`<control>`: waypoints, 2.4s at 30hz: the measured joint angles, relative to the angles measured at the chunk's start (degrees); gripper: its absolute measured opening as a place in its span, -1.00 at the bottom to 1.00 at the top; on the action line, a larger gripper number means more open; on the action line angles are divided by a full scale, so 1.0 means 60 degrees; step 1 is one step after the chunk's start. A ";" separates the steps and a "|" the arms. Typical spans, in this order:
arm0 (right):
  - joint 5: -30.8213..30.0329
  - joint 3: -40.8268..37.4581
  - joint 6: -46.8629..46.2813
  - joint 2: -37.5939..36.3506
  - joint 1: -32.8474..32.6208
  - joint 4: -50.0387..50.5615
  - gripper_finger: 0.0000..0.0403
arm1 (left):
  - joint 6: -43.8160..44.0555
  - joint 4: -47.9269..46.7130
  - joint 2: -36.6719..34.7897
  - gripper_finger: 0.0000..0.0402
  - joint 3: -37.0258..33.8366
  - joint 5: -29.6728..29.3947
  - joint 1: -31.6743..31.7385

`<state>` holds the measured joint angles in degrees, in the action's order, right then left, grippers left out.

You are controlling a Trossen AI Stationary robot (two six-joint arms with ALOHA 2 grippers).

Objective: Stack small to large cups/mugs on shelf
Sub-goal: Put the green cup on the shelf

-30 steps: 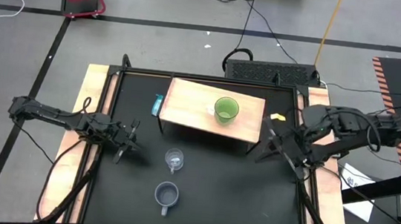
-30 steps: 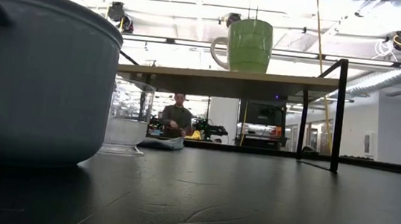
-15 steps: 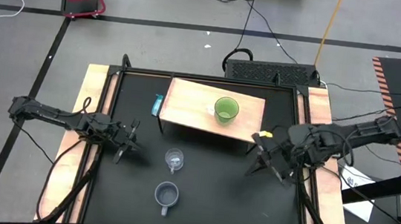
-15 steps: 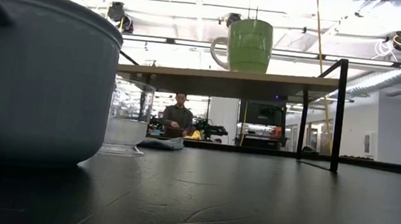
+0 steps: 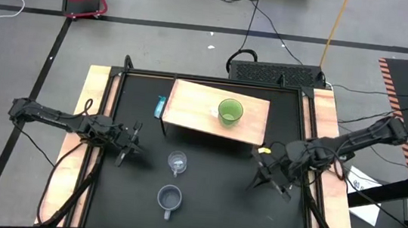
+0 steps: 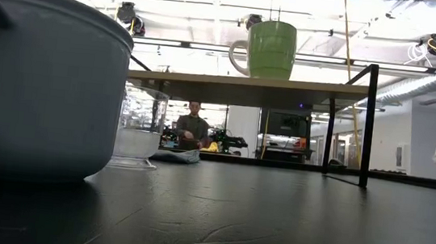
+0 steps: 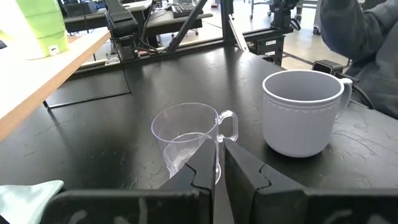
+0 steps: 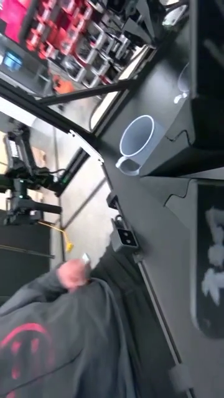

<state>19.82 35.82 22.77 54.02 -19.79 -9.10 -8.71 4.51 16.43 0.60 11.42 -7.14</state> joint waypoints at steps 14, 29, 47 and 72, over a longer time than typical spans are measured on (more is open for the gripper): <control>-0.0004 -0.2093 -0.0795 -0.0044 0.0280 -0.3521 -1.00 | -0.0002 0.0000 0.0002 -0.84 0.0002 0.0002 -0.0004; -0.0032 -0.4182 -0.2090 -0.0041 0.1351 -0.6066 -1.00 | -0.0003 -0.0004 0.0000 -0.84 0.0003 0.0000 -0.0004; -0.0321 -0.5669 -0.2314 -0.0041 0.1687 -0.8197 -1.00 | 0.0000 0.0000 0.0000 -0.84 -0.0001 0.0004 -0.0001; -0.0329 -0.5694 -0.2151 -0.0041 0.1679 -0.8040 -1.00 | 0.0000 0.0000 0.0003 -0.84 0.0000 0.0004 -0.0004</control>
<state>17.85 1.65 9.86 53.78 -9.72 -57.34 -8.71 4.51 16.45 0.60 11.44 -7.16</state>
